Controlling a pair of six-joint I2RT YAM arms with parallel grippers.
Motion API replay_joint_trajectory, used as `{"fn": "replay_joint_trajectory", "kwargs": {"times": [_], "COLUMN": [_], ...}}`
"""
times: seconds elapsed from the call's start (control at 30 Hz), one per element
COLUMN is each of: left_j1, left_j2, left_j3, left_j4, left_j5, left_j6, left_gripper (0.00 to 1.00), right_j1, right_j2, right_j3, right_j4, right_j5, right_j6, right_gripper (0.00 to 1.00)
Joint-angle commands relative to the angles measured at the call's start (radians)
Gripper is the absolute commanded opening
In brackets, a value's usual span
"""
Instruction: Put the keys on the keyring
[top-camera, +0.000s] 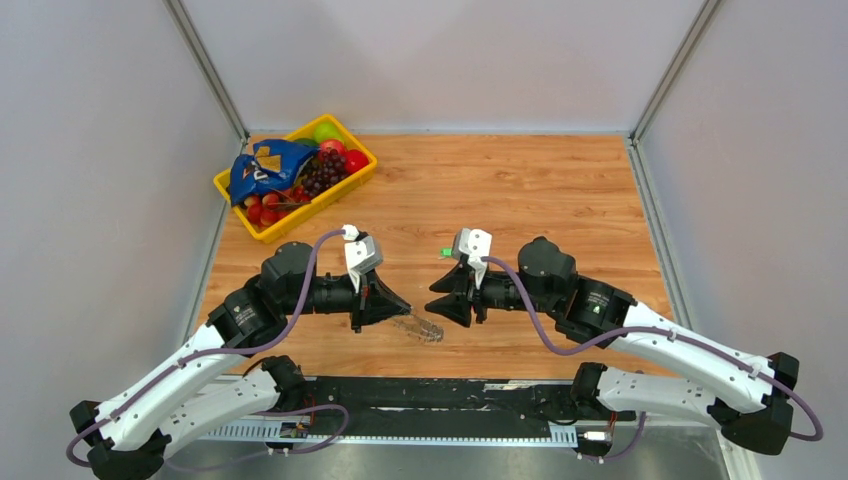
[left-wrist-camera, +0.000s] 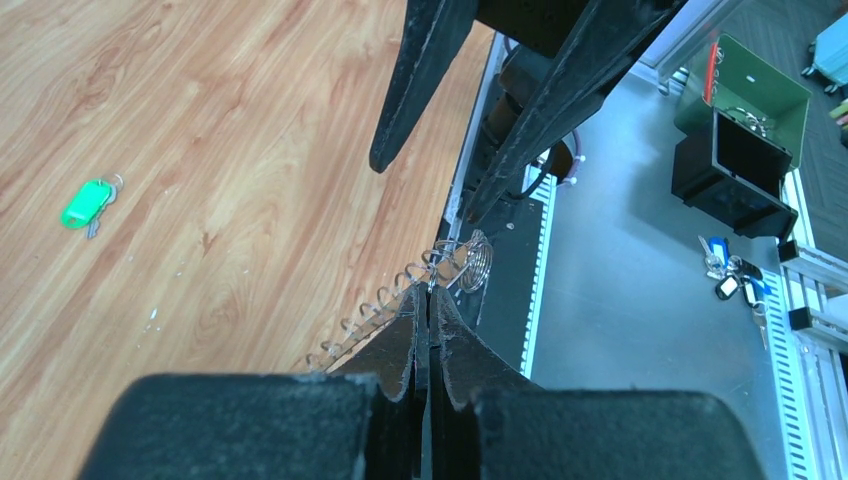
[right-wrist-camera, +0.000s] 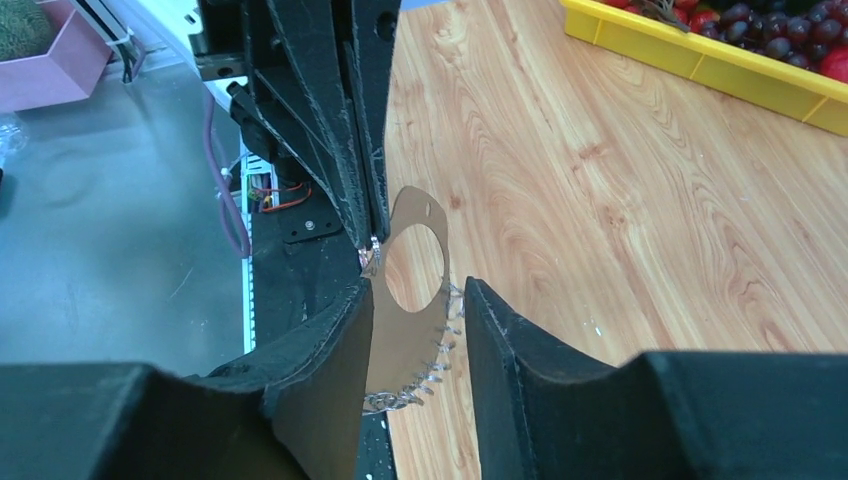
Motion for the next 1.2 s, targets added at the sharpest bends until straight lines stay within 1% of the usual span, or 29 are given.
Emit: {"fn": "replay_joint_trajectory", "kwargs": {"times": [0.0, 0.6, 0.83, 1.17], "left_j1": [-0.001, 0.000, 0.000, -0.001], "left_j2": [-0.013, -0.013, -0.014, -0.049], "left_j3": [0.015, 0.013, -0.001, -0.024], "left_j4": [0.063, 0.070, 0.089, 0.122], "left_j5": [0.022, -0.035, -0.012, 0.058], "left_j6": [0.019, 0.006, -0.003, -0.007], "left_gripper": [0.00, 0.00, 0.00, 0.00], "right_j1": [0.012, 0.130, 0.132, 0.132], "right_j2": [0.008, 0.077, 0.072, 0.048], "right_j3": [-0.019, -0.001, -0.002, -0.003], "right_j4": [0.043, 0.046, 0.065, 0.075], "right_j5": [0.024, 0.098, 0.112, 0.110], "right_j6": [0.000, -0.002, -0.005, -0.021], "right_gripper": [0.42, 0.46, 0.45, 0.43]}}
